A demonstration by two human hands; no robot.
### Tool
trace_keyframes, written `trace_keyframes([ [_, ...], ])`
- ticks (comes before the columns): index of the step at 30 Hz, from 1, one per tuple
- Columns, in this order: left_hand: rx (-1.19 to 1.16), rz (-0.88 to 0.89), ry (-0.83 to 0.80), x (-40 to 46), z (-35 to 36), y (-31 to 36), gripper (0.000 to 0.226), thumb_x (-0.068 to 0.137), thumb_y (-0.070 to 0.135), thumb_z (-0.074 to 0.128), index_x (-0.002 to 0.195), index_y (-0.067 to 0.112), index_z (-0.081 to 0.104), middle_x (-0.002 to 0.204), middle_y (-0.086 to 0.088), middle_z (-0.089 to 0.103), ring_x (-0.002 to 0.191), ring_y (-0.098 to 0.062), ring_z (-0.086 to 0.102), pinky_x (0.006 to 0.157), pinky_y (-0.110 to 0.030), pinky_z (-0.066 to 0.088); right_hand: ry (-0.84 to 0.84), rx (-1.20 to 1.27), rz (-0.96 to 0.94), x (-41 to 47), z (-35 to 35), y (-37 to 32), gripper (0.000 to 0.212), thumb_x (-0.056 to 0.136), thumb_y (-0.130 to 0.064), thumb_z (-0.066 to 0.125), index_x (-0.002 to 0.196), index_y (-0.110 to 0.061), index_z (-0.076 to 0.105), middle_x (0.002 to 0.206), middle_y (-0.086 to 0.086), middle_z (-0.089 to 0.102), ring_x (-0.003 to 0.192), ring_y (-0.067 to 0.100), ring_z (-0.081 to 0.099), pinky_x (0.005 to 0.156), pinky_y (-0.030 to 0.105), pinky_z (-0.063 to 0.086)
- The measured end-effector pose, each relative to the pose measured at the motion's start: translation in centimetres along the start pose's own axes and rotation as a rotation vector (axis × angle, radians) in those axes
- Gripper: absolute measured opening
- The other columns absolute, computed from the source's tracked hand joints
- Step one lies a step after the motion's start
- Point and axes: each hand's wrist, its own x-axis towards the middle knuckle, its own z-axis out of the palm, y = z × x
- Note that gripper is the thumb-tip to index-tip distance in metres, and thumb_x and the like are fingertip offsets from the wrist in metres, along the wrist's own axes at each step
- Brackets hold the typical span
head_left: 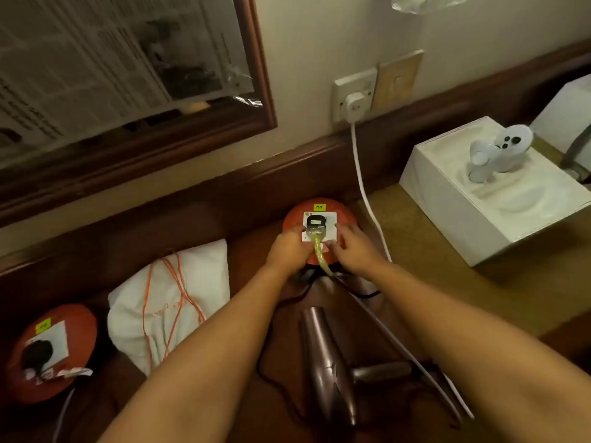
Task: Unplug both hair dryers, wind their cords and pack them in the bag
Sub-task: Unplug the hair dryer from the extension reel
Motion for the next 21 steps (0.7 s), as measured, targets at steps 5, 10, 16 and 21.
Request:
trace_keyframes([
  [5,-0.011,-0.019,0.007,2.8,0.2,-0.2,0.051,0.088,0.022,0.061,0.136,0.009,0.050,0.133,-0.013,0.057,0.122,-0.030,0.053,0.098,-0.034,0.043,0.021,-0.053,0.008,2.4,0.8,1.1,0.056,0.095,-0.031,0.053,0.144,-0.010,0.035,0.151,0.012,0.032,0.140,0.027,0.028,0.112,0.032,0.024],
  [10,-0.014,0.002,0.009,5.0,1.1,-0.4,0.050,0.090,0.016,0.060,0.137,0.006,0.048,0.134,-0.015,0.056,0.123,-0.032,0.052,0.097,-0.032,0.041,0.028,-0.121,-0.037,4.5,1.8,3.0,0.055,0.093,-0.030,0.052,0.141,-0.006,0.040,0.148,0.018,0.037,0.139,0.033,0.030,0.115,0.042,0.025],
  [16,-0.091,0.026,0.012,6.7,2.4,-0.4,0.058,0.088,0.023,0.067,0.139,0.005,0.046,0.134,-0.014,0.056,0.122,-0.027,0.052,0.096,-0.028,0.039,0.044,-0.130,-0.072,5.7,2.7,4.4,0.053,0.094,-0.025,0.053,0.141,-0.006,0.040,0.148,0.018,0.037,0.139,0.032,0.030,0.113,0.036,0.022],
  [21,-0.089,0.015,0.011,6.9,3.1,-0.4,0.065,0.085,0.028,0.070,0.140,0.006,0.044,0.135,-0.015,0.053,0.124,-0.028,0.048,0.100,-0.032,0.038,0.077,-0.154,-0.096,5.9,3.0,4.8,0.050,0.094,-0.018,0.049,0.142,-0.007,0.040,0.149,0.018,0.035,0.139,0.032,0.029,0.112,0.029,0.016],
])
